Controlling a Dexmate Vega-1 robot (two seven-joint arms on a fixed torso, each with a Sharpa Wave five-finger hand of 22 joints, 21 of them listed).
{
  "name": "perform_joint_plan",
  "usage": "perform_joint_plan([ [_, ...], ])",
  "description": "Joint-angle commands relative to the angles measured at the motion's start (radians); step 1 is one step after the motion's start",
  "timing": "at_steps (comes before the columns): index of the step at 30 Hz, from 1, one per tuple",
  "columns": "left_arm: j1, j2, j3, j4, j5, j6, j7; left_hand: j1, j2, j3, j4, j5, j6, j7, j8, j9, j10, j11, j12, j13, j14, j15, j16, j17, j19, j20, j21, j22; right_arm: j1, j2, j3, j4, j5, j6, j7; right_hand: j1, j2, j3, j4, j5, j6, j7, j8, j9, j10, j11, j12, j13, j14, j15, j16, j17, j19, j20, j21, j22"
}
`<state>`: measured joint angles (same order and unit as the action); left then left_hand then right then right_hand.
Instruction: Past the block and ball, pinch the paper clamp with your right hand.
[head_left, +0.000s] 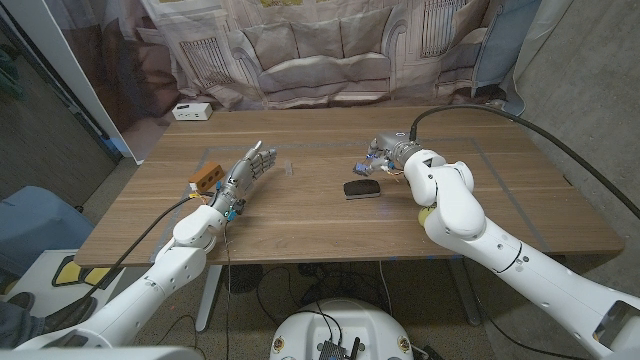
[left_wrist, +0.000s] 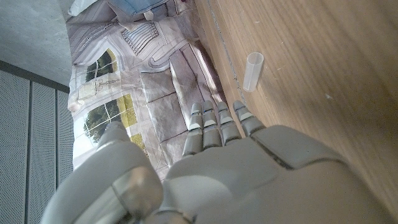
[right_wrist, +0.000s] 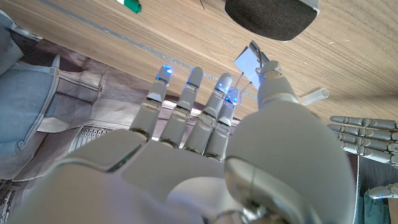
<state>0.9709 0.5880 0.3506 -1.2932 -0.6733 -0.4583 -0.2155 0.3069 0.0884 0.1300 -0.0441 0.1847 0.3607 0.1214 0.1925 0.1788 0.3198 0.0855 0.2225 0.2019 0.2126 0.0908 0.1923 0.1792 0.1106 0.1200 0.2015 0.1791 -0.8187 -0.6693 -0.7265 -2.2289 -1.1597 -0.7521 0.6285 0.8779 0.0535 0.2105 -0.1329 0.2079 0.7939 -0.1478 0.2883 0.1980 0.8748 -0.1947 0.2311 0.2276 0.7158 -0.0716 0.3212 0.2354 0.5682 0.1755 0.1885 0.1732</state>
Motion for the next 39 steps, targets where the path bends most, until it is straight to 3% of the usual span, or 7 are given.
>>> perform_joint_plan([
  [1, -0.011, -0.008, 0.001, 0.016, 0.0, -0.008, -0.006, -0.001, 0.01, 0.003, -0.008, 0.0, 0.009, -0.001, -0.001, 0.004, 0.008, -0.001, -0.002, 0.004, 0.005, 0.0, -0.003, 0.001, 0.009, -0.002, 0.001, 0.002, -0.004, 0.005, 0.007, 0.006, -0.01, 0.005, 0.0, -0.007, -0.008, -0.004, 0.002, -0.002, 0.09, -0.075, -0.009, 0.001, -0.017, -0.001, -0.012, 0.002, -0.018, -0.088, -0.007, 0.006, 0.001, 0.01, 0.005, 0.003],
  [17, -0.013, -0.007, 0.0, 0.011, 0.001, -0.004, 0.0, -0.001, 0.011, 0.004, -0.01, 0.0, 0.009, -0.001, -0.001, 0.004, 0.009, -0.001, -0.002, 0.004, 0.005, 0.0, -0.003, 0.001, 0.009, -0.004, 0.0, 0.002, -0.006, 0.01, 0.01, 0.005, -0.027, 0.004, 0.004, -0.021, -0.016, -0.014, 0.004, -0.001, 0.049, -0.074, -0.036, 0.001, -0.058, 0.0, -0.028, 0.0, -0.055, -0.069, -0.02, 0.013, -0.004, 0.019, 0.006, 0.003],
  [29, -0.007, -0.008, -0.003, 0.011, -0.003, -0.009, 0.0, -0.002, 0.011, 0.005, -0.011, 0.0, 0.01, 0.0, -0.001, 0.004, 0.01, -0.001, -0.002, 0.004, 0.005, 0.0, -0.003, 0.001, 0.009, -0.002, 0.0, 0.002, 0.001, 0.015, 0.008, 0.002, -0.086, 0.003, 0.075, -0.055, -0.032, -0.03, 0.013, -0.002, 0.014, -0.074, -0.057, 0.003, -0.088, -0.001, -0.033, 0.001, -0.083, -0.06, -0.035, 0.012, -0.021, 0.03, 0.002, 0.003],
  [39, -0.001, -0.008, -0.005, 0.01, -0.006, -0.013, -0.001, -0.002, 0.011, 0.006, -0.012, 0.0, 0.009, 0.0, -0.001, 0.004, 0.01, -0.001, -0.002, 0.004, 0.005, 0.001, -0.003, 0.001, 0.01, -0.001, 0.0, 0.002, 0.002, 0.022, 0.014, 0.004, -0.142, 0.023, 0.142, -0.064, -0.035, -0.033, 0.015, 0.0, 0.009, -0.074, -0.061, 0.003, -0.101, 0.001, -0.035, 0.001, -0.092, -0.056, -0.041, 0.011, -0.026, 0.035, 0.002, 0.003],
])
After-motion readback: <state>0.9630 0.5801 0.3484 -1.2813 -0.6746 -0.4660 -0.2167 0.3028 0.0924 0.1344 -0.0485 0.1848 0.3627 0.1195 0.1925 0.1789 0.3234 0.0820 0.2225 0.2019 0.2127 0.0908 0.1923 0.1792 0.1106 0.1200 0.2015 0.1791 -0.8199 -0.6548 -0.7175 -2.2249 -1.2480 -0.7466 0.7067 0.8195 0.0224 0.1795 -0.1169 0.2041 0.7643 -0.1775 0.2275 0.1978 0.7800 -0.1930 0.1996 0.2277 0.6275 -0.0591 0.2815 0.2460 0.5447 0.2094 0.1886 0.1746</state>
